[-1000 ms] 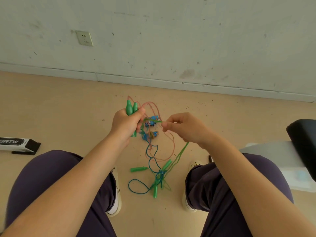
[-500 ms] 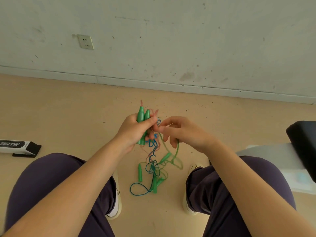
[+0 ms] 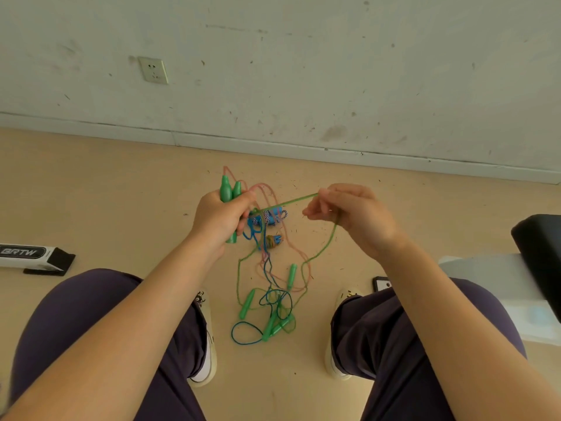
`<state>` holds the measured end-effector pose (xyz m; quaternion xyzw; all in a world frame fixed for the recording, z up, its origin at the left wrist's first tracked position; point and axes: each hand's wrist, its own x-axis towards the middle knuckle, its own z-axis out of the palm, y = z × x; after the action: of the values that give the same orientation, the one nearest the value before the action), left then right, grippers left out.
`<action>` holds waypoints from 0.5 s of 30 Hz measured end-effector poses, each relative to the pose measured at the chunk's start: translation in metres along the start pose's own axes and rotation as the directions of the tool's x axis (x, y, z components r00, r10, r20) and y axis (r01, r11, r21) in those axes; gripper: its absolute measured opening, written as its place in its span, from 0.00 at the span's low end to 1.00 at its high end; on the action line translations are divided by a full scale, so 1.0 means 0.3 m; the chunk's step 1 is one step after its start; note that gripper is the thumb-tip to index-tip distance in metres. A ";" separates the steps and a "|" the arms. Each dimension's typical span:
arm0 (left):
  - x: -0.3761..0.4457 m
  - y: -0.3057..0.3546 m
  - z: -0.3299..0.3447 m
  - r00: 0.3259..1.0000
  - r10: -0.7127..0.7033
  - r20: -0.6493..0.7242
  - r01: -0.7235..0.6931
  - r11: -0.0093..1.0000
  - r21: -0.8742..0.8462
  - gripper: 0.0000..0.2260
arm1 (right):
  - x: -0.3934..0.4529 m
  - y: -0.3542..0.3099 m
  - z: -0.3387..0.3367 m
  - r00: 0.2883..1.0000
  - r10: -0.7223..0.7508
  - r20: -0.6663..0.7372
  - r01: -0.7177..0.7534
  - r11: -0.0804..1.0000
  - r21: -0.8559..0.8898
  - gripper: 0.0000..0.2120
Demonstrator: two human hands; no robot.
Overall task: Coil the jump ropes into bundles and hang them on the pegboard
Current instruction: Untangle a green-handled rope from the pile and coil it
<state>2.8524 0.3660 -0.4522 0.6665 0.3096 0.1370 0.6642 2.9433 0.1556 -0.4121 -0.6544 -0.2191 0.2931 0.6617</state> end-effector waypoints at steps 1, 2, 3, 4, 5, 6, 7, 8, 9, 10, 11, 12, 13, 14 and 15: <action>0.003 0.000 -0.001 1.000 -0.003 -0.015 0.003 1.000 -0.018 0.15 | 0.001 -0.003 -0.007 0.999 -0.009 -0.035 0.011 0.998 0.059 0.16; 0.003 -0.001 0.000 1.000 -0.003 -0.019 0.002 1.000 -0.028 0.16 | 0.002 -0.002 -0.006 0.997 -0.003 -0.071 0.009 0.996 0.087 0.16; 0.002 -0.001 0.003 1.000 -0.002 -0.013 0.002 1.000 -0.031 0.17 | 0.001 0.004 0.000 0.995 0.023 -0.093 -0.014 0.995 0.095 0.16; 0.000 0.000 0.004 1.000 0.000 0.007 0.000 0.999 -0.037 0.17 | 0.001 0.013 0.007 0.994 0.061 -0.086 -0.054 0.995 0.084 0.16; -0.004 0.001 0.004 0.999 0.004 0.042 -0.001 0.999 -0.051 0.17 | 0.000 0.021 0.013 0.993 0.105 -0.055 -0.102 0.993 0.055 0.15; -0.009 0.004 0.005 0.996 0.010 0.090 -0.004 0.997 -0.073 0.17 | -0.001 0.028 0.020 0.989 0.147 -0.008 -0.147 0.989 0.014 0.13; -0.017 0.009 0.004 0.989 0.022 0.147 -0.008 0.995 -0.095 0.17 | -0.004 0.031 0.028 0.983 0.181 0.039 -0.180 0.983 -0.026 0.11; -0.025 0.014 0.006 0.978 0.037 0.204 -0.014 0.994 -0.112 0.16 | -0.006 0.034 0.038 0.976 0.204 0.078 -0.200 0.978 -0.060 0.10; -0.034 0.017 0.009 0.965 0.050 0.256 -0.019 0.992 -0.121 0.16 | -0.008 0.035 0.052 0.970 0.217 0.105 -0.208 0.974 -0.091 0.09; -0.044 0.019 0.014 0.952 0.059 0.302 -0.021 0.992 -0.127 0.14 | -0.009 0.037 0.066 0.968 0.221 0.122 -0.204 0.969 -0.136 0.09; -0.054 0.018 0.022 0.939 0.066 0.338 -0.021 0.991 -0.135 0.12 | -0.010 0.040 0.081 0.966 0.222 0.135 -0.194 0.961 -0.199 0.09; -0.063 0.017 0.029 0.928 0.071 0.365 -0.020 0.990 -0.142 0.09 | -0.010 0.042 0.095 0.964 0.225 0.143 -0.180 0.945 -0.272 0.10; -0.070 0.014 0.034 0.921 0.074 0.382 -0.020 0.989 -0.144 0.07 | -0.010 0.045 0.106 0.964 0.223 0.143 -0.163 0.924 -0.346 0.09; -0.073 0.012 0.035 0.918 0.071 0.389 -0.017 0.990 -0.141 0.07 | -0.009 0.048 0.111 0.967 0.216 0.136 -0.144 0.901 -0.410 0.08; -0.075 0.011 0.035 0.917 0.064 0.393 -0.011 0.991 -0.137 0.06 | -0.007 0.049 0.112 0.970 0.210 0.125 -0.132 0.881 -0.455 0.07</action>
<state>2.8420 0.3446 -0.4447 0.6409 0.1460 0.0321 0.7530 2.9176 0.1786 -0.4250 -0.7771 -0.2772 0.3478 0.4454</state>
